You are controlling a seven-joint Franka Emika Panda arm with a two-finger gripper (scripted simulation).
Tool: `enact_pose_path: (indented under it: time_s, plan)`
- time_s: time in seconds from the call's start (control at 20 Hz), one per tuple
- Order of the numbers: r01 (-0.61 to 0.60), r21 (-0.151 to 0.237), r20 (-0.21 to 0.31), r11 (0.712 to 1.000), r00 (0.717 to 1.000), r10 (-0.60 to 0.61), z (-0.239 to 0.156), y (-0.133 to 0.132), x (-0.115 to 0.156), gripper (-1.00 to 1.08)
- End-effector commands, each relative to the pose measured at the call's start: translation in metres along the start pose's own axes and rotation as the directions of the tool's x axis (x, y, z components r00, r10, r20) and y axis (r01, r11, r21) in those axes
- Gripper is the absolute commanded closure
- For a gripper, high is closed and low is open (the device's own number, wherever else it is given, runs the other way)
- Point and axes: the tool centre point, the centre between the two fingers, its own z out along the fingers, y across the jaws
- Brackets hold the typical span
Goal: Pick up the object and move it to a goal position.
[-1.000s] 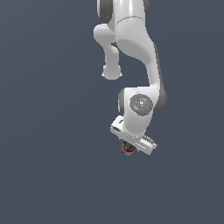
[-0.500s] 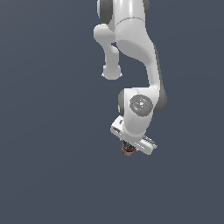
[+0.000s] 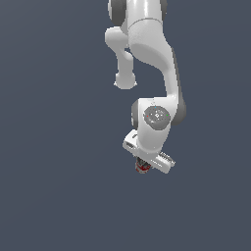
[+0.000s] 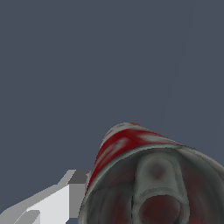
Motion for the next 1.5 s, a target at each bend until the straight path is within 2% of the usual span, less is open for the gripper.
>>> enact_pose_path:
  time_s: [0.0,0.25,0.95,1.45]
  plan:
    - [-0.001,0.003,-0.004,1.000,1.000,0.001,-0.010,0.004,0.006,1.08]
    - [-0.001,0.003,-0.004,1.000,1.000,0.001,-0.041,0.024,0.022,1.08]
    - [-0.001,0.004,-0.005,1.000,1.000,0.001,-0.159,0.095,0.087,1.08]
    - [-0.001,0.004,-0.005,1.000,1.000,0.001,-0.193,0.114,0.108,1.08]
